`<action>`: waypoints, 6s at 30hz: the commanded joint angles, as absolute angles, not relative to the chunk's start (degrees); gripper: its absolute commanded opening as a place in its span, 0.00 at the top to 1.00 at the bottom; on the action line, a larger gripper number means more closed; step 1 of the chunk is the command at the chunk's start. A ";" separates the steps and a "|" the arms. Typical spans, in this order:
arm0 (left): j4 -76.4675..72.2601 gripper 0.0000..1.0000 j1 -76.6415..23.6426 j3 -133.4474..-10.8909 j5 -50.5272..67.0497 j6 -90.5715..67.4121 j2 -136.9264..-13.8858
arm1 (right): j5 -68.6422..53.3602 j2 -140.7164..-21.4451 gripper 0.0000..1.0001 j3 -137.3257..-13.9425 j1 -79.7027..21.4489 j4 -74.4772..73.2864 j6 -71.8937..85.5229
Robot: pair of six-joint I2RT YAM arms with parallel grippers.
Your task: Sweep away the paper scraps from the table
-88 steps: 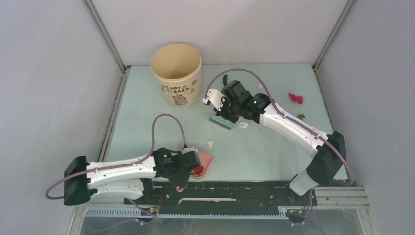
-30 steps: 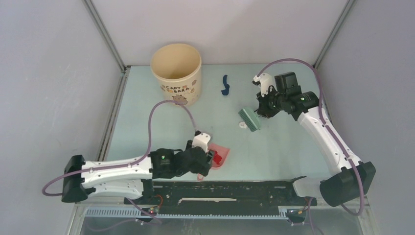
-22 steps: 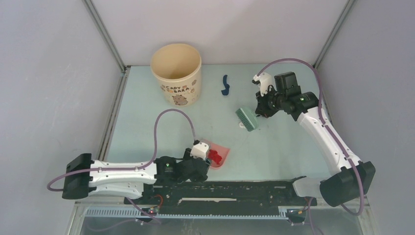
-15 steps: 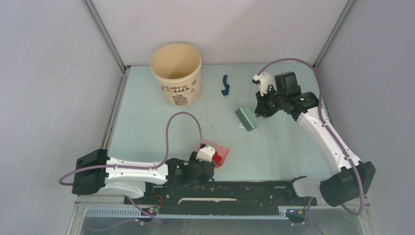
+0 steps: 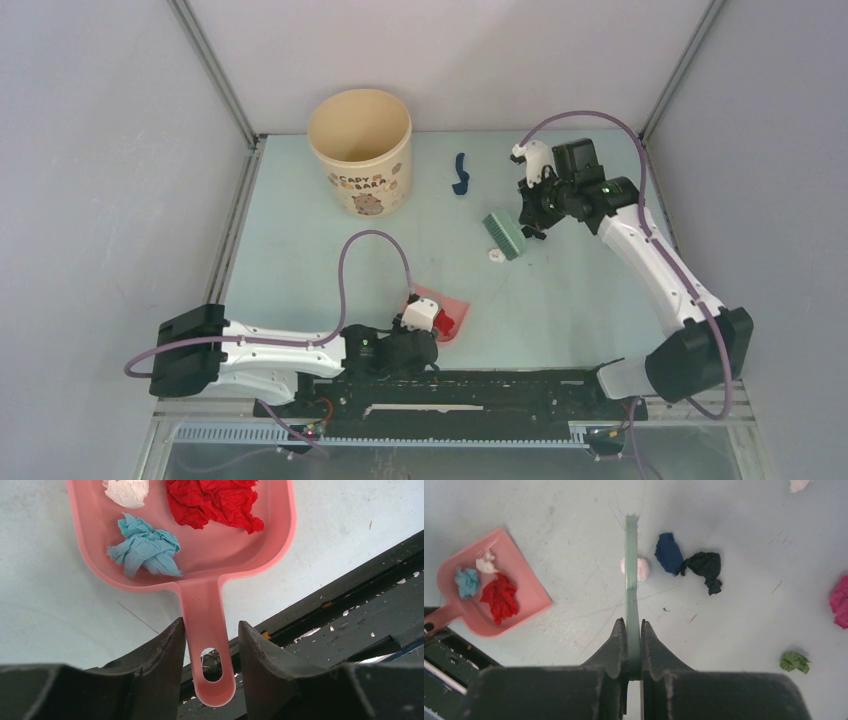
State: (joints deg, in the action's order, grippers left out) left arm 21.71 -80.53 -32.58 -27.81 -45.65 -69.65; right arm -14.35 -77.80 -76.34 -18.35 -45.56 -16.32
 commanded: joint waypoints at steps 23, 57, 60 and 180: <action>38.28 0.80 -78.89 -45.04 -27.62 -52.35 -71.81 | -2.69 -113.56 1.00 -120.75 -19.31 -48.57 -25.17; 36.55 1.00 -62.62 -48.72 -16.29 -40.85 -79.65 | 6.15 -100.70 1.00 -81.80 -46.47 -35.25 -42.23; 37.39 1.00 -62.87 -46.97 -16.25 -42.47 -76.24 | 6.52 -96.53 1.00 -82.19 -47.04 -40.46 -40.24; 50.59 1.00 -29.37 -118.27 -1.56 -32.01 -93.78 | -48.73 -68.94 1.00 -55.98 -9.62 -46.17 -23.90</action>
State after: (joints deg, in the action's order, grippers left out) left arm 53.71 -33.91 -117.51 -7.84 -27.29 -93.86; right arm -53.32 -70.72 -55.86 -5.26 -47.70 -21.76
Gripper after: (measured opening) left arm 0.326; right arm 0.074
